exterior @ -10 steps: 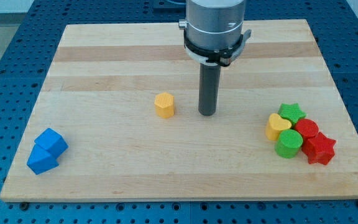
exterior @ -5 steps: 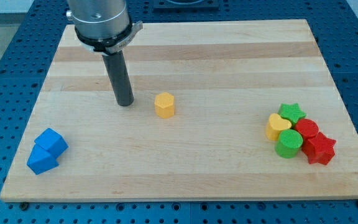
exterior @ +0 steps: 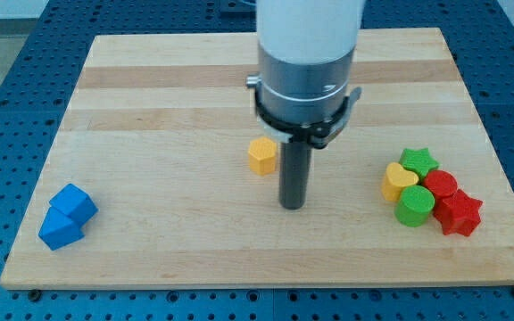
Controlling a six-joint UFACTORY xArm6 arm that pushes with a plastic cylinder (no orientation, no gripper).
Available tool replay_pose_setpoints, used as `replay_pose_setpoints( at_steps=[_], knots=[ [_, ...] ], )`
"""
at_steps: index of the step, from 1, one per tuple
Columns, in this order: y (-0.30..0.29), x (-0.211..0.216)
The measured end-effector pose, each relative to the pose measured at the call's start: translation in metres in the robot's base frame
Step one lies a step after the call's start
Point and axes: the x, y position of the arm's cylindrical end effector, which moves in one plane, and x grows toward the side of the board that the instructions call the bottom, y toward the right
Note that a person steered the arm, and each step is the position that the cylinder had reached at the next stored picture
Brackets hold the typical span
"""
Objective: Place the yellow pentagon diagonal to the yellow heart
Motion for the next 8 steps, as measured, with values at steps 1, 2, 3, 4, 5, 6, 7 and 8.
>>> replay_pose_setpoints(
  at_steps=[1, 2, 3, 4, 5, 6, 7, 8],
  knots=[
    [-0.079, 0.001],
    [-0.113, 0.001],
    [-0.059, -0.056],
    [-0.044, -0.062],
    [-0.039, -0.06],
    [0.008, -0.058],
    [0.057, -0.053],
    [0.042, -0.049]
  ],
)
